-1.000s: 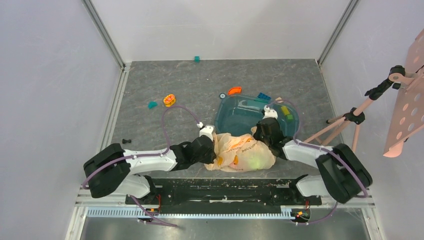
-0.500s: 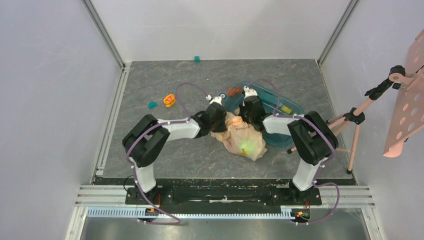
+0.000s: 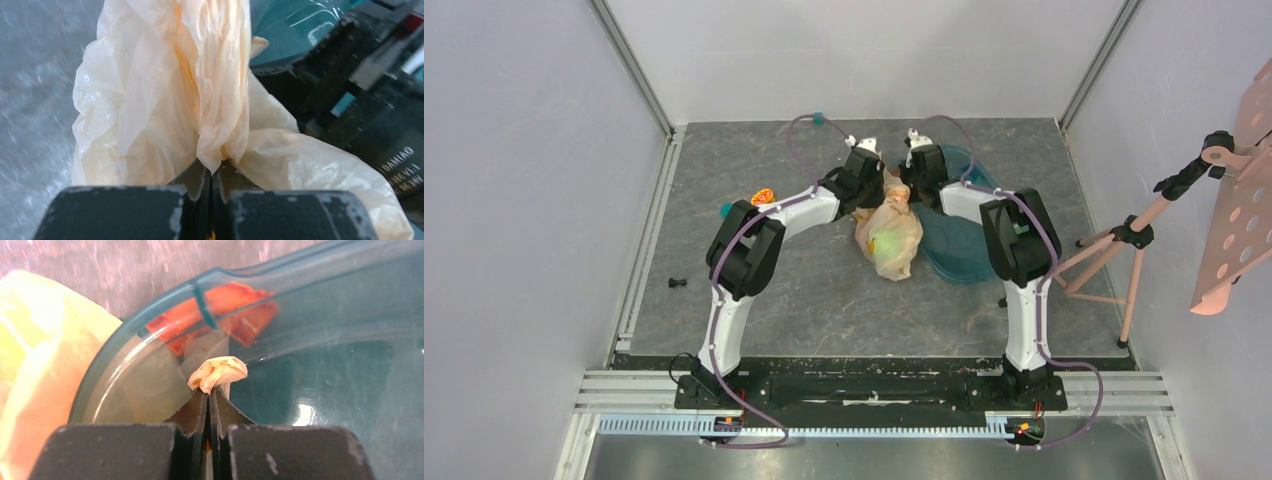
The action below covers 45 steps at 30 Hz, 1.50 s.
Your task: Take the fake fruits out of the plastic bag
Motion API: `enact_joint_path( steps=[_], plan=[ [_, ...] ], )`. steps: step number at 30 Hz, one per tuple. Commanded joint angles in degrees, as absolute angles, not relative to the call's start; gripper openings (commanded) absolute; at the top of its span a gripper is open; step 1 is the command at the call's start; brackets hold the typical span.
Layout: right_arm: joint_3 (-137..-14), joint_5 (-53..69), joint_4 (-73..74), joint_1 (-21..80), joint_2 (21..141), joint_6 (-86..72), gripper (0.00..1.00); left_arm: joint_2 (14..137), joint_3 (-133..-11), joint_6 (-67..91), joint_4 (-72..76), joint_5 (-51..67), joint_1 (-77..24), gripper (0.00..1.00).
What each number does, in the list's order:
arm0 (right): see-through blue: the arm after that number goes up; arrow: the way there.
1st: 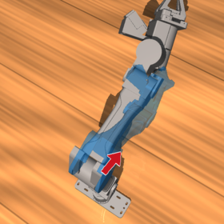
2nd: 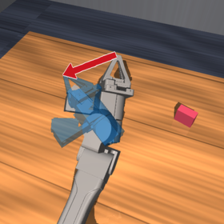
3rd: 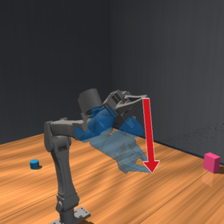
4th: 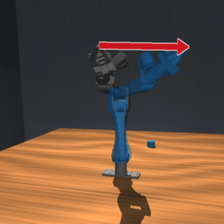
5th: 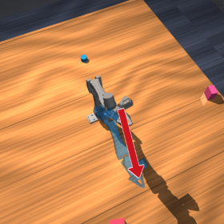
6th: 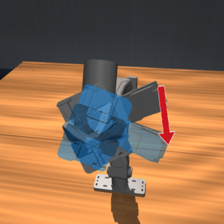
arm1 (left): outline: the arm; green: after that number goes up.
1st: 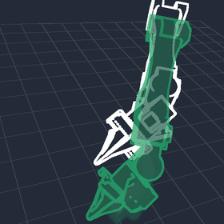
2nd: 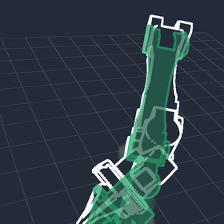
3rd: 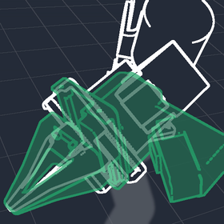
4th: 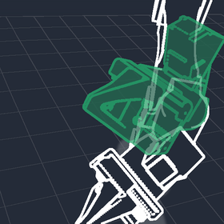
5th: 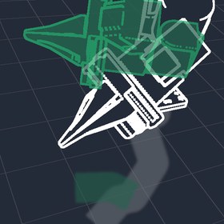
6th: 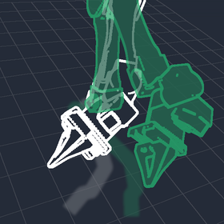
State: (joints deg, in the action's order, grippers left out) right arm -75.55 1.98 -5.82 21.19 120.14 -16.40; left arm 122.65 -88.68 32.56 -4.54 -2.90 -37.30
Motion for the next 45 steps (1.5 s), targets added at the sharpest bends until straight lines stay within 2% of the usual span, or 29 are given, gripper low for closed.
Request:
enact_joint_path(
  steps=[1,5,8,16,23,27,32,34,40,45],
  plan=[
    [-90.5,6.8,-0.4,21.5,128.1,-12.5,0.0,126.4,-99.3,28.2,-3.7,2.0,-37.3,0.02],
    [-98.2,6.5,1.9,20.2,132.5,-12.1,0.0,130.5,-107.3,26.0,-8.4,2.7,-37.2,0.02],
    [-96.3,5.6,1.4,19.4,130.1,-11.0,0.0,128.4,-106.3,24.5,-10.2,0.8,-36.8,0.02],
    [-73.4,2.8,-7.0,19.1,105.4,-10.1,0.0,104.9,-85.1,25.1,-6.5,-9.0,-35.3,0.02],
    [-57.6,11.1,-12.0,19.2,88.1,-12.2,0.0,85.8,-66.2,28.0,-0.3,-8.3,-35.2,0.02],
    [-45.5,14.5,-18.1,20.1,77.9,-12.5,0.0,74.5,-51.9,28.6,9.2,-7.6,-35.3,0.02],
    [-33.5,11.2,-19.5,20.9,65.6,-12.2,0.0,60.7,-34.9,28.7,21.8,-5.8,-35.3,0.02],
    [-29.8,11.7,-19.6,21.0,61.0,-12.2,0.07,56.5,-29.2,29.5,27.6,-3.9,-35.3,0.05],
    [-28.7,15.1,-10.9,21.2,47.7,-9.4,0.51,49.9,-23.1,30.0,30.3,3.2,-35.3,0.12],
    [-35.9,20.3,-2.7,21.2,40.5,-8.9,0.75,45.6,-23.7,30.2,26.0,7.4,-35.3,0.3]
  ],
)
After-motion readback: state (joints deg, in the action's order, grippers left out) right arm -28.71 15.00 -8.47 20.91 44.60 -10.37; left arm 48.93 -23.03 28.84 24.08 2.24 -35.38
